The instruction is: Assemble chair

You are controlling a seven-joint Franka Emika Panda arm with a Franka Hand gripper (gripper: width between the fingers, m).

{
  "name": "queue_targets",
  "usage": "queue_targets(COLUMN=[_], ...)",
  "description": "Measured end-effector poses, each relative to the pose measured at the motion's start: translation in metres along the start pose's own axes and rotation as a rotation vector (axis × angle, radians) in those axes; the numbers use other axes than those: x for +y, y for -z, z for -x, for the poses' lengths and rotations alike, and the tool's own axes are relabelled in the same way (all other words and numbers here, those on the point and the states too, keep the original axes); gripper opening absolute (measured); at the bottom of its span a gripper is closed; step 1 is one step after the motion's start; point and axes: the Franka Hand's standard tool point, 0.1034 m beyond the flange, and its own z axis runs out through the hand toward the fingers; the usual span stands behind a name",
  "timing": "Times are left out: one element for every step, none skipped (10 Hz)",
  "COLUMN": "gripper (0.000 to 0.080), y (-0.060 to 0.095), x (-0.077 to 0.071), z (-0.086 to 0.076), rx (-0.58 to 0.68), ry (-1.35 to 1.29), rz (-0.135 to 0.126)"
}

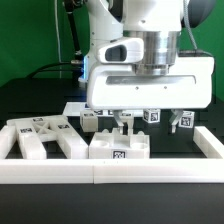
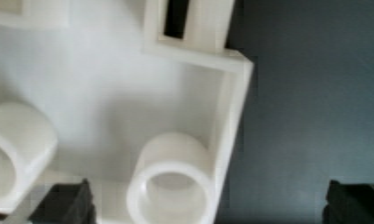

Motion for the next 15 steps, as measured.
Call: queue_targets(gripper=[0.065,0.065,0.065,0.065,0.0564,0.0427,0.0427,0.0236,0.0103,0.0103,0.0032,0.0032,0.0032,0.0032,0.0032], y=[-0.005,-0.011,-0.015,-0.018,-0.02,-0.019,-0.019,-0.019,-0.019,-0.019,-0.019,-0.019,-0.019,-0.019,-0.019], x=[0.0,0.0,-0.001,-0.001,-0.001,-0.001,-0.001,-0.001,-0.002,-0.002,-0.002,-0.002,-0.002,-0.002,-0.002], z=[0.002,0.004,0.006,0.008,0.008,0.008,0.008,0.008,0.008,0.008,0.008,0.008,0.008,0.008,0.008], rx=[0.004,0.004,0.0,-0.005,-0.007,-0.007,-0.007,-0.007,-0.007,-0.007,-0.007,-0.007,-0.007,-0.007,-0.007], ry=[0.0,0.0,0.001,0.001,0.001,0.001,0.002,0.002,0.002,0.003,0.003,0.003,0.003,0.004,0.004], rz=[0.0,-0.001,-0.001,-0.001,-0.001,-0.001,-0.001,-0.001,-0.001,-0.001,-0.001,-0.001,-0.001,-0.001,-0.002])
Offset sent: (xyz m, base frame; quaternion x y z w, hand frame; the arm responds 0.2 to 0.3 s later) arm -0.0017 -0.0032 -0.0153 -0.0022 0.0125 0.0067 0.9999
